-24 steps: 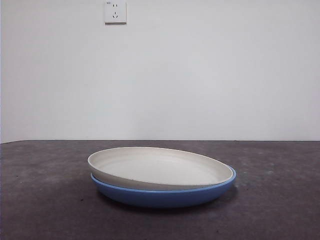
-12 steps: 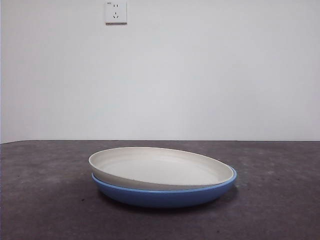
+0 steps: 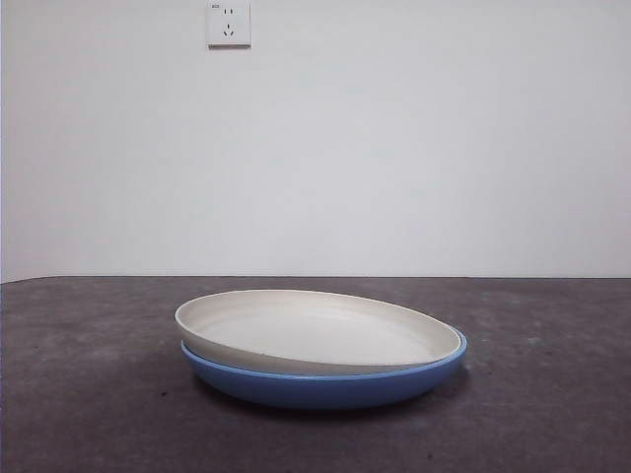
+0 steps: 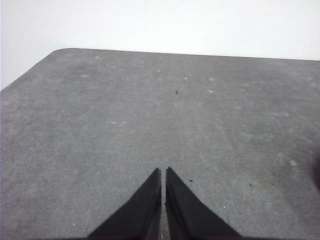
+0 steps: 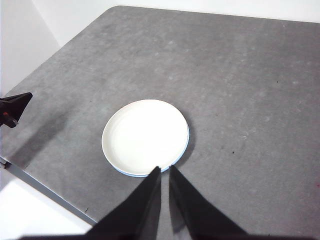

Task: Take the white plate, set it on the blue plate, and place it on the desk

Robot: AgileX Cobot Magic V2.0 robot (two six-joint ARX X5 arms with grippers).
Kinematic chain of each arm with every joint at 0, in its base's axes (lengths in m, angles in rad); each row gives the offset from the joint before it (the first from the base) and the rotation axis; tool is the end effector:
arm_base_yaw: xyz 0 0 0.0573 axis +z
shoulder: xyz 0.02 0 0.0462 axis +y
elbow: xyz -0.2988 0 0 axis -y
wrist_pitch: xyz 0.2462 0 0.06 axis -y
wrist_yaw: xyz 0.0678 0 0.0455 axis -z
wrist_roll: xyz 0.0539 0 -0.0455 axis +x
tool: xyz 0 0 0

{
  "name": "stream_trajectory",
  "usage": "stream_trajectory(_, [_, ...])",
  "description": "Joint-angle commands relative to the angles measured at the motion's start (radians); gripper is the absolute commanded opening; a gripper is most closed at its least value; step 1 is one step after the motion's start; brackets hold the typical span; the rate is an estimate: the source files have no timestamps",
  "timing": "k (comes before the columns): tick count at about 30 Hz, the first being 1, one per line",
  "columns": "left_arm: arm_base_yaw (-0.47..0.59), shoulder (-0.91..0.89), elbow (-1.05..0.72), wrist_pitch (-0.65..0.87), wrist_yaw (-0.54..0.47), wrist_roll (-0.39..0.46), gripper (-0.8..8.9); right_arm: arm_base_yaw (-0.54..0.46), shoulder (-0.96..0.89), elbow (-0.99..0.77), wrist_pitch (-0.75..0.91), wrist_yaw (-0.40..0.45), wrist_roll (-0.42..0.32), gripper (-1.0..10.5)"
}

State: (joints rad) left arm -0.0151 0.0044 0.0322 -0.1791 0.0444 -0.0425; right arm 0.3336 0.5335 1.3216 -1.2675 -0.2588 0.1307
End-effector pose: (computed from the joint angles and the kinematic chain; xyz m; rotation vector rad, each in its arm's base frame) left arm 0.0859 -0.0037 0.1533 -0.0446 0.1525 -0.0562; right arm -0.0043 0.0131 0.4170 0.1062 0.5232 0.5482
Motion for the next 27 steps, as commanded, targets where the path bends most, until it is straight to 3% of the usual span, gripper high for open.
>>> stream_trajectory(1, [0.003,-0.001,-0.021,-0.003,-0.004,0.005,0.16,0.005,0.004,0.02,0.01,-0.002,-0.008,0.2])
stream_trajectory(9, [0.003,-0.001,-0.021,-0.003,-0.004,0.005,0.16,0.005,0.004,0.02,0.01,-0.001,-0.009,0.2])
stream_trajectory(11, [0.003,-0.001,-0.021,-0.003,-0.004,0.005,0.16,-0.003,0.004,0.016,0.042,0.013,-0.053,0.2])
stream_trajectory(14, [0.003,-0.001,-0.021,-0.003,-0.004,0.005,0.16,-0.035,-0.016,-0.066,0.19,0.032,-0.2,0.2])
stream_trajectory(19, [0.003,-0.001,-0.021,-0.003,-0.004,0.005,0.16,-0.164,-0.131,-0.447,0.669,0.063,-0.335,0.2])
stream_trajectory(23, [0.003,-0.001,-0.021,-0.003,-0.004,0.005,0.16,-0.283,-0.228,-0.748,0.962,0.065,-0.323,0.2])
stream_trajectory(27, [0.003,-0.001,-0.021,-0.003,-0.004,0.005,0.16,-0.37,-0.327,-0.998,1.069,0.079,-0.281,0.2])
